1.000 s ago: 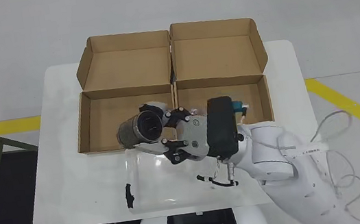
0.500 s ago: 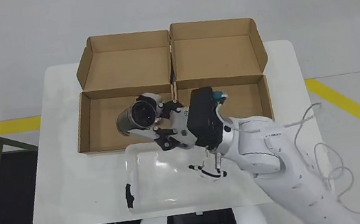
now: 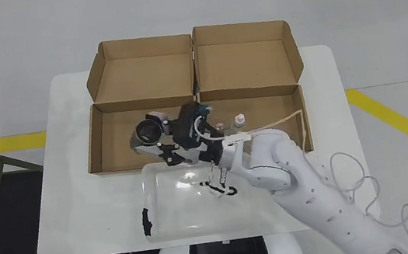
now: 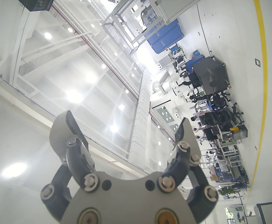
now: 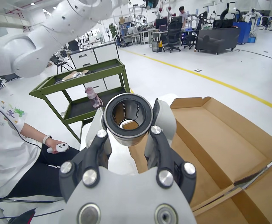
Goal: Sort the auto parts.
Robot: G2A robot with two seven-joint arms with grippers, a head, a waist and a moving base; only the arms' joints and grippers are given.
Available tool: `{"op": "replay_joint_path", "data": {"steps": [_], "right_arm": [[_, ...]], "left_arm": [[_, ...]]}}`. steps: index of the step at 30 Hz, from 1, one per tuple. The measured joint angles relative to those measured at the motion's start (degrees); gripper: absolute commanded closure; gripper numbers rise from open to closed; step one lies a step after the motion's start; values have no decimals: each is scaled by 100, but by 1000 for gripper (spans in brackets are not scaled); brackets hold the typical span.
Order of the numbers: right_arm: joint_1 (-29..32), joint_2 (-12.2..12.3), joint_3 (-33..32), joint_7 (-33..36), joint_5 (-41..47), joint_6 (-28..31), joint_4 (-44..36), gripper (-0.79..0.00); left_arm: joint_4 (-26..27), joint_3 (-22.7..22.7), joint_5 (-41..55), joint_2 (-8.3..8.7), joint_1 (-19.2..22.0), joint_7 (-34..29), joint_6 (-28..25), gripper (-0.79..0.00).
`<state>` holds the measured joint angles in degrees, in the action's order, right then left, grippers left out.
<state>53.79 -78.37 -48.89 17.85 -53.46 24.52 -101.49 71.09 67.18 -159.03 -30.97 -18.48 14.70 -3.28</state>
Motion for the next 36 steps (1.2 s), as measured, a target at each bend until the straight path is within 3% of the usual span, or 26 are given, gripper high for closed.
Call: {"op": "replay_joint_path", "data": {"steps": [20,36], "right_arm": [[-995,-417,844,530,-552,-785,1432,0],[-1823,-964,1512,695,-389,-944,3116,0]], "left_arm": [[0,0,0,0,0,0,0,-785],[0,0,0,0,0,0,0,-785]]}}
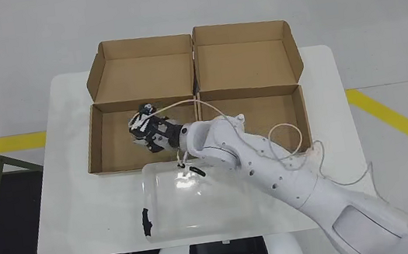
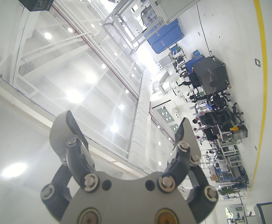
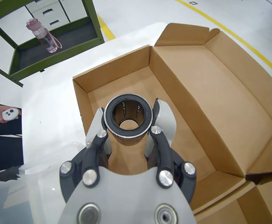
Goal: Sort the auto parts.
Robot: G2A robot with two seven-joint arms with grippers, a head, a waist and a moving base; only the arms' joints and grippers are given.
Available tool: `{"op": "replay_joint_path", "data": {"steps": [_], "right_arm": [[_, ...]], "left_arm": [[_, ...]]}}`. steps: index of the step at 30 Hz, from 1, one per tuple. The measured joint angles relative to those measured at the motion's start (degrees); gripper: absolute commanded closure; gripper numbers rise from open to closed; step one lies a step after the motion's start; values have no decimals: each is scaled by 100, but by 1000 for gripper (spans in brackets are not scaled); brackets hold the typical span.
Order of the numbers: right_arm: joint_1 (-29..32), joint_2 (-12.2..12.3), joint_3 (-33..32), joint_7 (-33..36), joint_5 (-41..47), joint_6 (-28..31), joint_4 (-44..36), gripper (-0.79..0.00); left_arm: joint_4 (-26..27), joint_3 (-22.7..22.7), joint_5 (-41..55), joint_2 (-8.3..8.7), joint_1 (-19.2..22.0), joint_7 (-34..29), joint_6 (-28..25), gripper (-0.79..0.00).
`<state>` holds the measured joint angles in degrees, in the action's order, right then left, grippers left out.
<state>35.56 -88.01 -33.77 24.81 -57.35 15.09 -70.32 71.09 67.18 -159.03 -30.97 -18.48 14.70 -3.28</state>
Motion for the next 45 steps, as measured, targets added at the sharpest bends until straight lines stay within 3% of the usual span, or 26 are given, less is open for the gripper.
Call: {"op": "replay_joint_path", "data": {"steps": [13,14,18,27,29,34,40,45], "right_arm": [[-355,-378,247,-7,-6,-59,961,-12],[-371,-400,258,2,-16,-64,1005,-77],[-416,-492,293,28,-54,-90,1171,-185],[-405,-607,288,109,-172,-45,1355,-268],[-392,-618,268,113,-199,-43,1377,-336],[-337,-641,208,151,-273,-35,1394,-403],[-247,-644,111,201,-348,18,1275,-782],[-112,-593,-35,196,-496,62,815,-785]], "left_arm": [[0,0,0,0,0,0,0,-785],[0,0,0,0,0,0,0,-785],[0,0,0,0,0,0,0,-785],[0,0,0,0,0,0,0,-785],[0,0,0,0,0,0,0,-785],[0,0,0,0,0,0,0,-785],[0,0,0,0,0,0,0,-785],[0,0,0,0,0,0,0,-785]]}}
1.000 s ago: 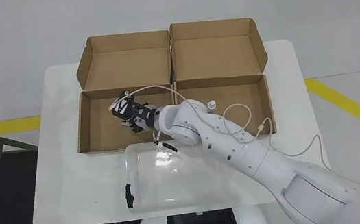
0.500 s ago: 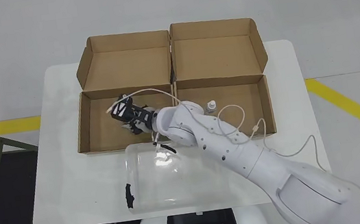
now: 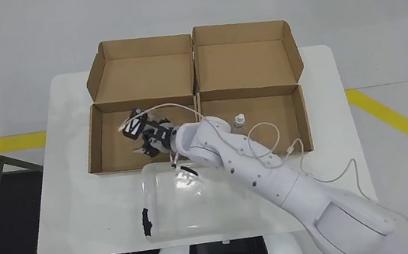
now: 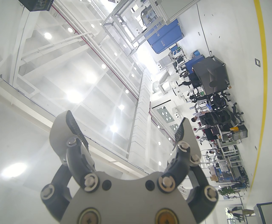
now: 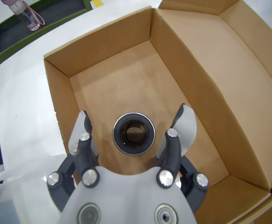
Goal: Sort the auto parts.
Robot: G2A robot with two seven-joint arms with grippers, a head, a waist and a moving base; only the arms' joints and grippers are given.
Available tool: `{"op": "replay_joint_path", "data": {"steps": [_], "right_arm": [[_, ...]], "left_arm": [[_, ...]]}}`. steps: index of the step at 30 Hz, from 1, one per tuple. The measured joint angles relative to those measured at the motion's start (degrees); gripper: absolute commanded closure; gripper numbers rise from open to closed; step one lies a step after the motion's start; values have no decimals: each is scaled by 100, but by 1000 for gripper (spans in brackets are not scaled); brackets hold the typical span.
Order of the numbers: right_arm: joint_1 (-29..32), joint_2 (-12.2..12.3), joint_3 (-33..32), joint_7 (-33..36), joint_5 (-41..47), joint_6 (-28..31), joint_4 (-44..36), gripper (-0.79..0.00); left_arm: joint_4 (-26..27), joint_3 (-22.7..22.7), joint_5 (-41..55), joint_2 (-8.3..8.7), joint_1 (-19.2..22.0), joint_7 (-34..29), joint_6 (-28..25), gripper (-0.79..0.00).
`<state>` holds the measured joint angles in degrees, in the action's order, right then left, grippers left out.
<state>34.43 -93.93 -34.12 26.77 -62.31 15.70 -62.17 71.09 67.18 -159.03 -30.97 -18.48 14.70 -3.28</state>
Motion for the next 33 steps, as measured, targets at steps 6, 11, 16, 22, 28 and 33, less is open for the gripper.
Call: {"op": "replay_joint_path", "data": {"steps": [6,11,16,22,28,33], "right_arm": [[322,164,-319,74,-277,187,-1037,-785],[740,343,-681,166,-418,510,-1906,-785],[1285,558,-1164,228,-552,959,-2702,-785],[1975,824,-1848,-85,-947,1564,-3489,-785],[2850,1088,-2657,-776,-1564,2013,-4294,-785],[3652,1256,-3462,-1239,-1762,1872,-4748,-785]], "left_arm": [[0,0,0,0,0,0,0,-785],[0,0,0,0,0,0,0,-785],[0,0,0,0,0,0,0,-785],[0,0,0,0,0,0,0,-785],[0,0,0,0,0,0,0,-785],[0,0,0,0,0,0,0,-785]]}}
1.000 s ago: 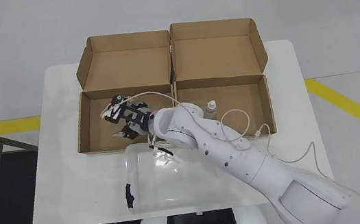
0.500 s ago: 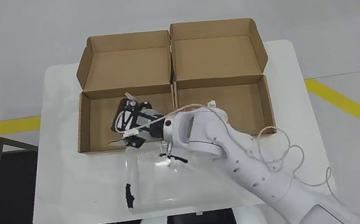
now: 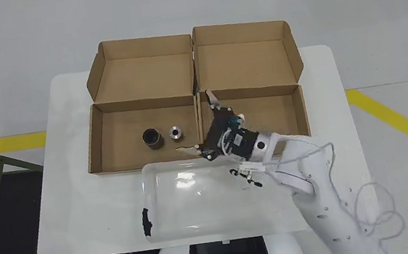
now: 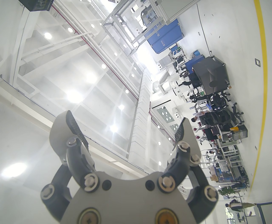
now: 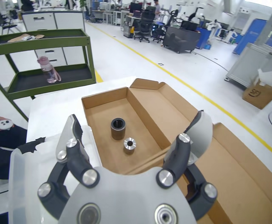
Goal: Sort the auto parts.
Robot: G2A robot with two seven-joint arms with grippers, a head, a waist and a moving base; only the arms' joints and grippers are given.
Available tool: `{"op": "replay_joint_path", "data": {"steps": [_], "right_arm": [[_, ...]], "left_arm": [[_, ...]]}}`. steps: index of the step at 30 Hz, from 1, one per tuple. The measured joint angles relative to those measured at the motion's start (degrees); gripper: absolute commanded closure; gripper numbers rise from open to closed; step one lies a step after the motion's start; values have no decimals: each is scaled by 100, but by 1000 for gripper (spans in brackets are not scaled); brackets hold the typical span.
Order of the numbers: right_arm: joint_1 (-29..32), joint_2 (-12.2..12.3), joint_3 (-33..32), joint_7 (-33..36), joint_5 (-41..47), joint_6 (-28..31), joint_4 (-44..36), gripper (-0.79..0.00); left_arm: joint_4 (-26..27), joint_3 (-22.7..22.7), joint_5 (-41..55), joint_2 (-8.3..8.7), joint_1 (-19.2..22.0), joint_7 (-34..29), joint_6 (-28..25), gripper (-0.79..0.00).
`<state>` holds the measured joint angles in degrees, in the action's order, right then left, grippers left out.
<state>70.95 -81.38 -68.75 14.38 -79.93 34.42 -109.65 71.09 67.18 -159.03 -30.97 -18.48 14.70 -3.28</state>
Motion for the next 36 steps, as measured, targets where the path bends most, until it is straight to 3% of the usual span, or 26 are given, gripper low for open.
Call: {"op": "replay_joint_path", "data": {"steps": [18,27,36], "right_arm": [[2732,350,-2615,-1524,19,-446,-1261,-785],[3211,415,-3225,-1848,190,-516,-1348,-785],[3296,425,-3318,-1932,298,-594,-1301,-784]], "left_arm": [[0,0,0,0,0,0,0,-785],[0,0,0,0,0,0,0,-785],[0,0,0,0,0,0,0,-785]]}}
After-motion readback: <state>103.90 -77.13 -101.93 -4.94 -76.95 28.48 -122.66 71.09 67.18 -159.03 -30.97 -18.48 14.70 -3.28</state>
